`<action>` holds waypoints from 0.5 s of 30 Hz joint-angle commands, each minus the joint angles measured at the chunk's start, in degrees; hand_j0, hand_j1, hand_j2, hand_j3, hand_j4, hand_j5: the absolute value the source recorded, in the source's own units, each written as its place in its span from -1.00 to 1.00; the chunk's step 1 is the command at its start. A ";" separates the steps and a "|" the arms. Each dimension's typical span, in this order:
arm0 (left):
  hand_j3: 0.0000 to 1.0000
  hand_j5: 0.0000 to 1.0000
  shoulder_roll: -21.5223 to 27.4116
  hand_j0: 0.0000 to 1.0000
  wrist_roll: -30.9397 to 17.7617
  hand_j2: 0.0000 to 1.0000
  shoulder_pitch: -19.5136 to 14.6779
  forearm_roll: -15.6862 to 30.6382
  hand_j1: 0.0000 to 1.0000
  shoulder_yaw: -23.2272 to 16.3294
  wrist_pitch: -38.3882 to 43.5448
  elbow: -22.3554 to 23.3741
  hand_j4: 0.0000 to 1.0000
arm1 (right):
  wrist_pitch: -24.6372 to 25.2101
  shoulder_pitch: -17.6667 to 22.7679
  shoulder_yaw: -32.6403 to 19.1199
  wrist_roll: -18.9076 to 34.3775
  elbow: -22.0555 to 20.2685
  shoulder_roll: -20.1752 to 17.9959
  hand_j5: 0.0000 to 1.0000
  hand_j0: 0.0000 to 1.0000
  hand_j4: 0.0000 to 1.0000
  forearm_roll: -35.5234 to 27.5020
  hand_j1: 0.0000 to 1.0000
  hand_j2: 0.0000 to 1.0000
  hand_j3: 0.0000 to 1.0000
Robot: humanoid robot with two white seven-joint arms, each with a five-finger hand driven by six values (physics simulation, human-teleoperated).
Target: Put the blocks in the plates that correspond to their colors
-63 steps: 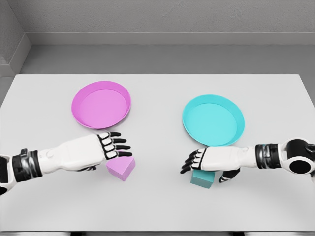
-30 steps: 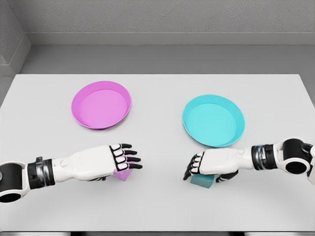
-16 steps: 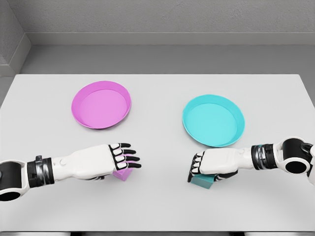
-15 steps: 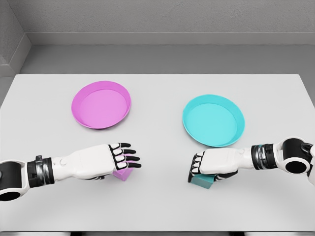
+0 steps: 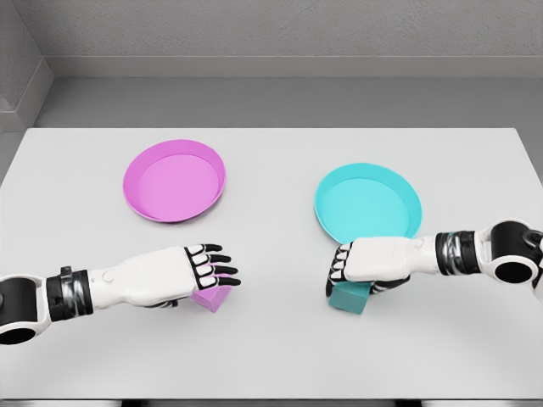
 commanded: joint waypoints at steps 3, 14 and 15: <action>1.00 1.00 -0.17 1.00 0.14 1.00 0.09 0.33 1.00 -0.24 0.02 0.06 1.00 | 0.10 -0.61 -0.15 -0.09 -0.02 -0.02 0.35 0.35 0.35 -0.45 0.35 0.35 0.35; 1.00 1.00 -1.84 1.00 0.22 1.00 -0.26 0.51 1.00 -0.42 0.02 0.94 1.00 | 0.10 -2.37 -0.94 -0.09 0.07 -0.11 0.33 0.33 0.33 -0.63 0.33 0.33 0.33; 1.00 1.00 -1.76 1.00 0.31 1.00 -0.35 0.51 1.00 -0.42 0.02 1.29 1.00 | 0.10 -2.37 -0.94 -0.09 0.07 -0.11 0.33 0.33 0.33 -0.63 0.33 0.33 0.33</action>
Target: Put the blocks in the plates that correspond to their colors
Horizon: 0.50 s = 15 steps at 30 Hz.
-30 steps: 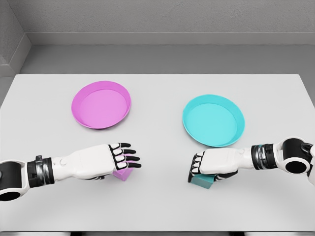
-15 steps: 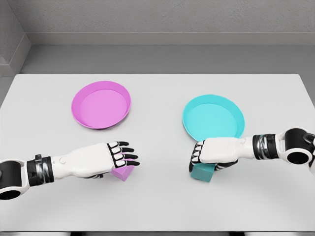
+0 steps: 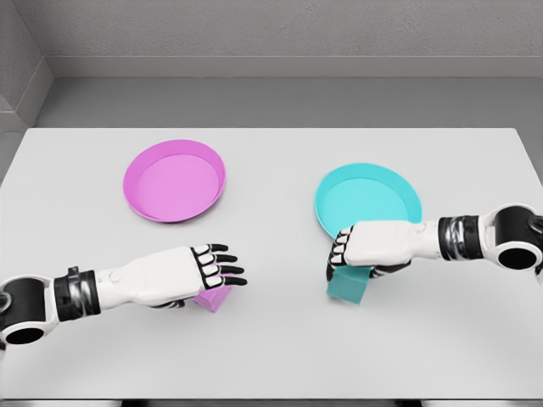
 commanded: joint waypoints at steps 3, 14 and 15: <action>1.00 1.00 -0.77 1.00 0.12 1.00 -0.44 0.44 1.00 0.01 0.02 1.02 1.00 | 0.10 -0.53 -0.42 -0.02 0.02 -0.04 0.32 0.32 0.32 -0.38 0.32 0.32 0.32; 1.00 1.00 -2.36 1.00 0.12 1.00 -0.44 0.17 1.00 -0.25 0.02 2.96 1.00 | 0.10 -1.23 -2.36 0.15 0.29 -0.30 0.30 0.30 0.30 -0.56 0.30 0.30 0.30; 1.00 1.00 -2.44 1.00 0.21 1.00 -0.44 0.26 1.00 -0.25 0.02 2.96 1.00 | 0.10 -1.23 -2.36 0.15 0.29 -0.30 0.30 0.30 0.30 -0.56 0.30 0.30 0.30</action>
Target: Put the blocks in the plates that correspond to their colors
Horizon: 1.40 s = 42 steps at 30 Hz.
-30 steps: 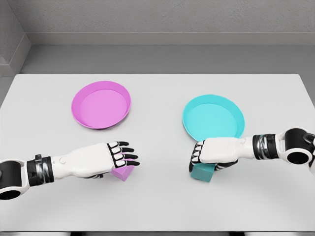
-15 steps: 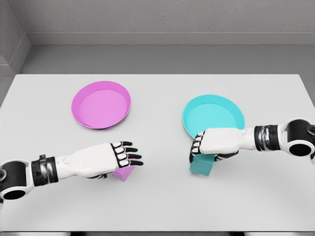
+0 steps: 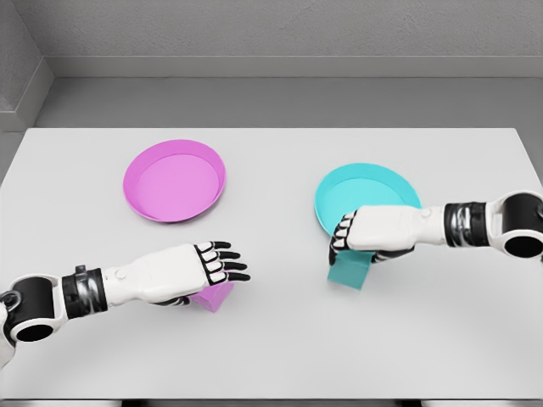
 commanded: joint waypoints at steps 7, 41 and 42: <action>1.00 1.00 -0.33 1.00 0.06 1.00 0.44 0.43 1.00 -0.10 0.01 0.25 1.00 | 0.11 -0.35 -1.53 0.08 0.37 -0.07 0.29 0.29 0.29 -0.54 0.29 0.29 0.29; 1.00 1.00 -3.76 1.00 0.33 1.00 0.70 0.43 1.00 -1.24 0.01 6.23 1.00 | 0.11 -4.39 -1.44 0.08 5.91 0.28 0.25 0.25 0.25 -2.03 0.25 0.25 0.25; 1.00 1.00 -3.76 1.00 0.33 1.00 0.70 0.43 1.00 -1.24 0.01 6.49 1.00 | 0.11 -4.39 -1.44 0.08 6.08 0.28 0.25 0.25 0.25 -2.20 0.25 0.25 0.25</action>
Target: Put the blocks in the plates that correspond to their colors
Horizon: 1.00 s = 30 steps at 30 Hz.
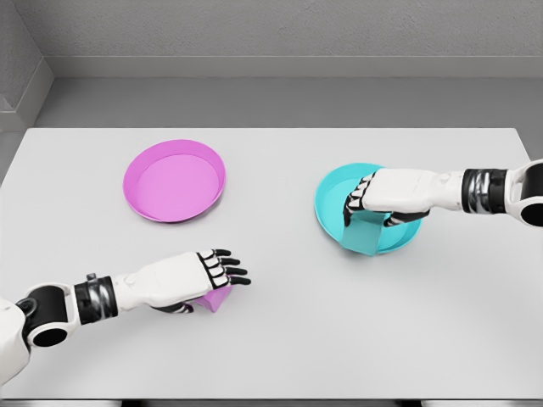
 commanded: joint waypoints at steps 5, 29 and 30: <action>1.00 1.00 -0.15 1.00 0.06 1.00 0.00 0.37 1.00 -0.14 0.01 0.32 1.00 | 0.11 -0.70 -0.05 -0.02 1.27 0.06 0.25 0.25 0.25 -0.65 0.25 0.25 0.25; 1.00 1.00 -0.95 1.00 0.15 1.00 -0.35 0.55 1.00 -0.14 0.01 2.34 1.00 | 0.11 -2.90 -0.05 -0.11 5.22 1.38 0.24 0.24 0.24 -0.74 0.24 0.24 0.24; 0.99 0.99 -0.95 0.99 0.15 0.99 -0.26 0.64 0.99 -0.14 0.01 2.34 0.99 | 0.11 -2.90 -0.05 -0.11 5.66 1.64 0.24 0.24 0.24 -0.74 0.24 0.24 0.24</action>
